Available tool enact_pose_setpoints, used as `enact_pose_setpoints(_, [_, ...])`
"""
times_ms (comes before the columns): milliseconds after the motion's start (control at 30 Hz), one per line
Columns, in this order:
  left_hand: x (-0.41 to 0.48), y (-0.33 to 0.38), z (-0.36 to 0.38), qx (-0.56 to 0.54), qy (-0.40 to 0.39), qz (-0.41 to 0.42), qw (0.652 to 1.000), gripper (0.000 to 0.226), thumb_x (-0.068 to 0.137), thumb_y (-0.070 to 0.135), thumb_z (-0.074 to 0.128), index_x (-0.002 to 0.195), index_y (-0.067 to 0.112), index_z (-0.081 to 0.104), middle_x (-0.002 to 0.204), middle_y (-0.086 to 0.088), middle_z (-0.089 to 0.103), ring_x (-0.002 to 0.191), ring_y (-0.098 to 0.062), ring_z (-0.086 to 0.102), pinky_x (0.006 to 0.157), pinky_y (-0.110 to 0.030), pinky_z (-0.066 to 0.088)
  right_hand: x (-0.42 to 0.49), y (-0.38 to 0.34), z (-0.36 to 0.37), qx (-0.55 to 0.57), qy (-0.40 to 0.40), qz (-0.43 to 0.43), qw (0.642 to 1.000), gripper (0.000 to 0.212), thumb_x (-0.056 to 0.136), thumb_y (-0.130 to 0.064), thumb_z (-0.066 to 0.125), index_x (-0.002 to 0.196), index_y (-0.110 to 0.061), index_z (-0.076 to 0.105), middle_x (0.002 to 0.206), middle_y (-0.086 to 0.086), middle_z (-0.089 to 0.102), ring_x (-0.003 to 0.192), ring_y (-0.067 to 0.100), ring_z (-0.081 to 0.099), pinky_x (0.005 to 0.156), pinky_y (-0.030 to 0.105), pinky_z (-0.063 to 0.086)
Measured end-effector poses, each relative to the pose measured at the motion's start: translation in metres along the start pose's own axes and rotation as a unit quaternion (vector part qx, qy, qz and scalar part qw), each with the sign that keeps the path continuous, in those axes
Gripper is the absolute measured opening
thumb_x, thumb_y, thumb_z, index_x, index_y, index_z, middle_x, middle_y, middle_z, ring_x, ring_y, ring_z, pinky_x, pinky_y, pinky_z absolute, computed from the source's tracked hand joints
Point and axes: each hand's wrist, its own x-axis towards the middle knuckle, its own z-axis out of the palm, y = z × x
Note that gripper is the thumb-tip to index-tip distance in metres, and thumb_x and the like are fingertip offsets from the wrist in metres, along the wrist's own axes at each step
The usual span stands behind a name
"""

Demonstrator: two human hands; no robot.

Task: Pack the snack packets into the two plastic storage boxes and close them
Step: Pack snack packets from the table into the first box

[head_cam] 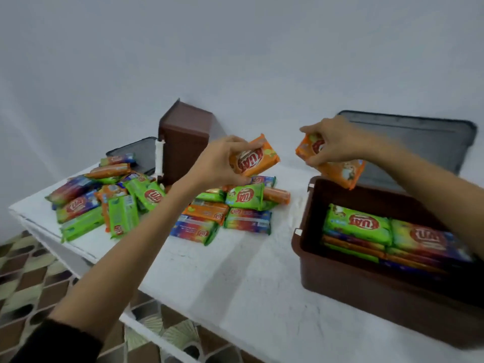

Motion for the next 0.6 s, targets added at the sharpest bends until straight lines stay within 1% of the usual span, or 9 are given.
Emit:
enact_pose_setpoints(33, [0.009,0.013,0.004,-0.03,-0.014,0.022,0.999,0.074,0.061,0.022,0.083,0.128,0.03,0.053,0.113,0.0,0.056,0.097,-0.007,0.053,0.081,-0.009,0.042,-0.012,0.01,-0.002,-0.008,-0.006,0.015,1.0,0.078,0.076,-0.029,0.072,0.142,-0.012,0.036,0.127,0.016,0.055,0.117,0.032,0.049,0.09,0.033,0.04])
enact_pose_setpoints(100, [0.025,0.04,0.016,-0.072,-0.049,0.061,0.994,0.073,0.059,0.026,0.079,0.127,0.034,0.052,0.114,0.003,0.054,0.101,-0.006,0.053,0.082,-0.009,0.043,-0.037,0.031,-0.003,-0.023,-0.018,0.049,0.998,0.076,0.075,-0.029,0.073,0.141,-0.01,0.039,0.126,0.017,0.055,0.117,0.032,0.05,0.087,0.031,0.039])
enact_pose_setpoints(200, [0.044,0.075,0.04,-0.079,-0.1,0.123,0.984,0.07,0.058,0.028,0.074,0.125,0.032,0.055,0.114,0.005,0.054,0.102,-0.006,0.052,0.08,-0.005,0.04,-0.073,0.062,0.001,-0.028,-0.03,0.085,0.996,0.069,0.074,-0.027,0.074,0.134,-0.006,0.047,0.122,0.017,0.059,0.112,0.032,0.053,0.082,0.032,0.038])
enact_pose_setpoints(300, [0.055,0.103,0.069,-0.081,-0.159,0.164,0.97,0.071,0.057,0.03,0.074,0.126,0.032,0.055,0.115,0.001,0.055,0.103,-0.011,0.053,0.084,-0.016,0.043,-0.104,0.081,0.006,-0.051,-0.067,0.108,0.991,0.078,0.075,-0.027,0.074,0.142,-0.012,0.037,0.123,0.015,0.057,0.112,0.03,0.052,0.075,0.025,0.032])
enact_pose_setpoints(367, [0.06,0.117,0.088,-0.087,-0.195,0.183,0.96,0.072,0.057,0.026,0.074,0.126,0.03,0.055,0.114,-0.001,0.056,0.102,-0.013,0.054,0.084,-0.018,0.043,-0.117,0.089,0.014,-0.073,-0.102,0.105,0.987,0.076,0.073,-0.026,0.074,0.14,-0.013,0.04,0.116,0.015,0.061,0.102,0.03,0.056,0.075,0.026,0.038])
enact_pose_setpoints(433, [0.065,0.127,0.107,-0.064,-0.233,0.199,0.95,0.073,0.059,0.021,0.078,0.128,0.029,0.054,0.113,0.0,0.055,0.101,-0.013,0.053,0.08,-0.014,0.04,-0.124,0.099,0.028,-0.085,-0.118,0.102,0.984,0.069,0.07,-0.025,0.074,0.133,-0.015,0.047,0.106,0.013,0.065,0.089,0.028,0.057,0.077,0.032,0.047])
enact_pose_setpoints(500, [0.068,0.132,0.125,-0.013,-0.262,0.211,0.942,0.075,0.063,0.016,0.08,0.131,0.029,0.051,0.117,-0.003,0.054,0.102,-0.014,0.051,0.077,-0.016,0.036,-0.131,0.108,0.046,-0.091,-0.119,0.103,0.983,0.071,0.073,-0.026,0.071,0.137,-0.016,0.042,0.109,0.011,0.065,0.094,0.027,0.058,0.081,0.034,0.049])
enact_pose_setpoints(567, [0.069,0.131,0.143,0.033,-0.288,0.213,0.933,0.075,0.066,0.016,0.079,0.134,0.03,0.047,0.123,-0.007,0.052,0.109,-0.019,0.049,0.085,-0.02,0.035,-0.139,0.117,0.063,-0.079,-0.094,0.116,0.986,0.075,0.082,-0.027,0.066,0.146,-0.015,0.028,0.119,0.011,0.061,0.106,0.026,0.056,0.087,0.033,0.046])
enact_pose_setpoints(600, [0.069,0.128,0.15,0.05,-0.297,0.208,0.931,0.075,0.068,0.018,0.078,0.134,0.03,0.046,0.126,-0.007,0.05,0.113,-0.02,0.048,0.089,-0.023,0.033,-0.143,0.12,0.07,-0.065,-0.079,0.132,0.986,0.076,0.084,-0.028,0.065,0.147,-0.015,0.025,0.125,0.011,0.059,0.112,0.026,0.054,0.091,0.033,0.044])
